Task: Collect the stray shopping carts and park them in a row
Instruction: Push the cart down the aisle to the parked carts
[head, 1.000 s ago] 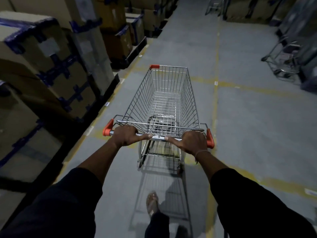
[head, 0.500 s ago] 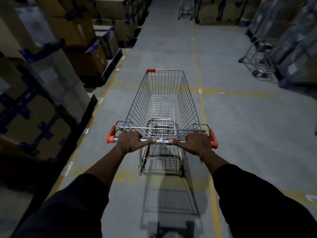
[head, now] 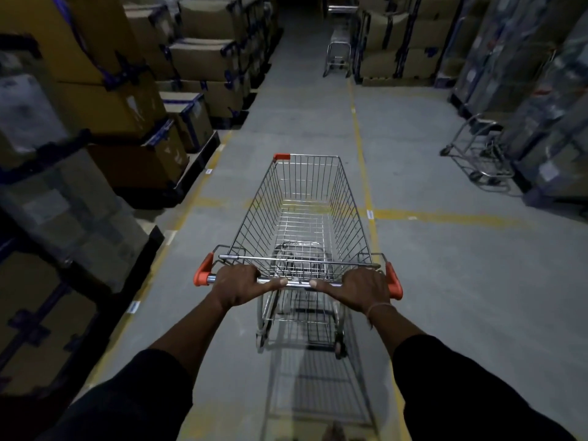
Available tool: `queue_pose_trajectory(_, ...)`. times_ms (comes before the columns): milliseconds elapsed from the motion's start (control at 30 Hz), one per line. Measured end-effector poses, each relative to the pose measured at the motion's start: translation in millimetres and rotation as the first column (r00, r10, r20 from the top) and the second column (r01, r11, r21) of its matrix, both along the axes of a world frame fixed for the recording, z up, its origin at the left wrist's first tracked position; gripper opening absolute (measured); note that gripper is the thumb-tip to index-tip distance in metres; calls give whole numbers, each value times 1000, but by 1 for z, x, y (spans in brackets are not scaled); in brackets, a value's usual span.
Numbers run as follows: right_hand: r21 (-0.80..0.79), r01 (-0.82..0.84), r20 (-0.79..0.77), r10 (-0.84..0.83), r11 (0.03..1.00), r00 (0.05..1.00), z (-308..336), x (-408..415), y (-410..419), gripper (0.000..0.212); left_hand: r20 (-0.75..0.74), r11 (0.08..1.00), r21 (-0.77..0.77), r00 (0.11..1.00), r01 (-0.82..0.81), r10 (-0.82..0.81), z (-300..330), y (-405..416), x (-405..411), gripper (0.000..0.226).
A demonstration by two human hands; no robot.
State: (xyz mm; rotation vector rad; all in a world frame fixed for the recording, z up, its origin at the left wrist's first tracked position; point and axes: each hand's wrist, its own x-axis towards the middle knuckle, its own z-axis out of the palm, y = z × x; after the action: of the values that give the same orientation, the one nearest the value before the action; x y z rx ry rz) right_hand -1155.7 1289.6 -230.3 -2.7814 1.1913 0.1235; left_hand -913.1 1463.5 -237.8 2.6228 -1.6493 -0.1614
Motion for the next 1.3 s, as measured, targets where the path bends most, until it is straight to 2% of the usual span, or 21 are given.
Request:
queue_pose_trajectory(233, 28, 2, -13, -1, 1000, 1000, 5, 63, -111, 113, 65, 1000, -7, 998, 1, -1, 9, -108, 56, 90)
queue_pose_trajectory(433, 37, -14, -20, 15, 999, 1000, 4, 110, -195, 115, 150, 999, -35, 989, -7, 12, 4, -191, 103, 98)
queue_pose_trajectory(733, -18, -19, -68, 18, 1000, 997, 2, 201, -334, 105, 33, 1000, -12, 999, 17, -16, -5, -334, 198, 99)
queue_pose_trajectory(1000, 70, 49, -87, -42, 996, 995, 14, 306, -458, 104, 32, 999, -5, 998, 50, -50, -1, -469, 307, 101)
queue_pose_trajectory(1200, 56, 74, -84, -69, 996, 994, 10, 380, -545, 111, 32, 998, 13, 997, 67, -68, 4, -560, 384, 97)
queue_pose_trajectory(1300, 28, 63, -108, -60, 998, 992, 11, 414, -589, 108, 44, 997, 33, 996, 74, -75, 4, -608, 421, 95)
